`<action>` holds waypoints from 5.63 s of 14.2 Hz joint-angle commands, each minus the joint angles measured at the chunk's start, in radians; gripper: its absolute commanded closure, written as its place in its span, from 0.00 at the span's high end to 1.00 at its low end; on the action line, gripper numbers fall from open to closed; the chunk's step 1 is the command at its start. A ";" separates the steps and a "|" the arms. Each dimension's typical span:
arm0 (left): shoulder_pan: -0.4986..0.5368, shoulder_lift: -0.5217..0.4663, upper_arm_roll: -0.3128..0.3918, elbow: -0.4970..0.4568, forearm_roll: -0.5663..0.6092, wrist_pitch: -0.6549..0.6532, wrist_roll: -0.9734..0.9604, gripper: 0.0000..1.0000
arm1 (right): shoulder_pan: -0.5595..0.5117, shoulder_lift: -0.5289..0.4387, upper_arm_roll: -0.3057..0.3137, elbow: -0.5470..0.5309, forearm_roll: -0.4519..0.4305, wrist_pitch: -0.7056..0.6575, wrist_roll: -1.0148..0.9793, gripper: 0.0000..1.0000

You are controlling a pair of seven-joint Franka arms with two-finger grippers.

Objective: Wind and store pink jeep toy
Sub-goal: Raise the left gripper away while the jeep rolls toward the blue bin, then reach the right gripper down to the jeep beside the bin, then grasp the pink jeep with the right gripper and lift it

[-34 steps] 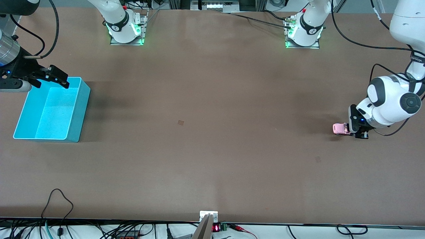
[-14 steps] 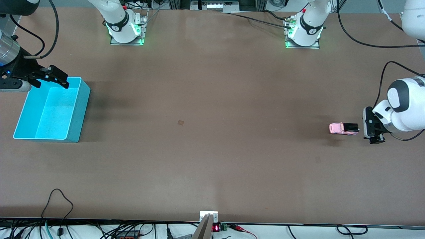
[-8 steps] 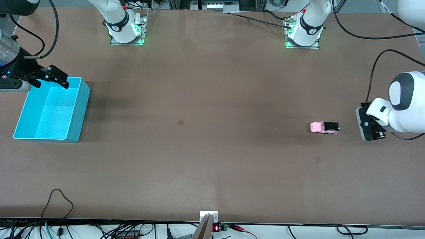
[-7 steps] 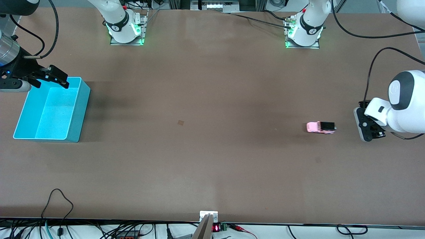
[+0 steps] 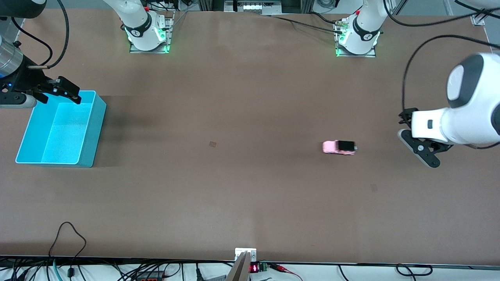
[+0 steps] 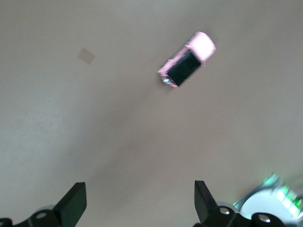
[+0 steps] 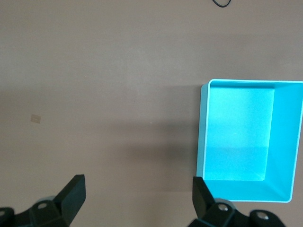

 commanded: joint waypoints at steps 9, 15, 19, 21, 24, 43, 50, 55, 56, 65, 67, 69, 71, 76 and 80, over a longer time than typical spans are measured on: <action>-0.144 -0.381 0.205 -0.312 -0.106 0.284 -0.676 1.00 | -0.012 -0.014 0.005 -0.003 0.002 -0.009 -0.021 1.00; -0.138 -0.359 0.193 -0.257 -0.111 0.145 -0.670 1.00 | -0.012 -0.014 0.005 -0.003 0.002 -0.011 -0.021 1.00; -0.141 -0.357 0.193 -0.254 -0.117 0.148 -0.670 1.00 | -0.012 -0.016 0.005 -0.003 0.002 -0.011 -0.019 1.00; -0.136 -0.357 0.193 -0.254 -0.117 0.148 -0.670 1.00 | -0.012 -0.014 0.005 -0.003 0.002 -0.011 -0.021 1.00; -0.142 -0.357 0.190 -0.254 -0.117 0.128 -0.670 1.00 | -0.012 -0.014 0.005 -0.003 0.002 -0.011 -0.021 1.00; -0.145 -0.357 0.182 -0.249 -0.117 0.123 -0.673 1.00 | -0.066 0.007 0.001 -0.417 -0.012 0.252 -0.963 1.00; -0.145 -0.357 0.182 -0.249 -0.117 0.123 -0.673 1.00 | -0.133 0.139 0.002 -0.575 -0.012 0.644 -1.363 1.00; -0.149 -0.357 0.182 -0.249 -0.117 0.123 -0.673 1.00 | -0.149 0.214 0.002 -0.647 -0.008 0.843 -1.443 1.00; -0.149 -0.357 0.182 -0.248 -0.117 0.125 -0.673 1.00 | -0.150 0.219 0.002 -0.667 -0.008 0.871 -1.446 1.00; -0.146 -0.357 0.183 -0.246 -0.115 0.122 -0.670 1.00 | -0.164 0.263 0.004 -0.724 -0.008 0.982 -1.448 0.86; -0.148 -0.357 0.183 -0.246 -0.115 0.122 -0.672 1.00 | -0.164 0.265 0.004 -0.723 -0.008 0.983 -1.448 0.56; -0.150 -0.357 0.182 -0.245 -0.117 0.119 -0.672 1.00 | -0.164 0.265 0.004 -0.721 -0.008 0.983 -1.449 0.28; -0.149 -0.357 0.182 -0.243 -0.117 0.105 -0.670 1.00 | -0.164 0.259 0.007 -0.721 -0.010 0.982 -1.452 0.00; -0.147 -0.357 0.183 -0.245 -0.117 0.103 -0.670 1.00 | -0.135 0.167 0.016 -0.701 0.019 0.959 -1.414 0.00; -0.145 -0.357 0.182 -0.243 -0.117 0.103 -0.670 1.00 | -0.110 0.098 0.016 -0.643 0.131 0.858 -1.249 0.00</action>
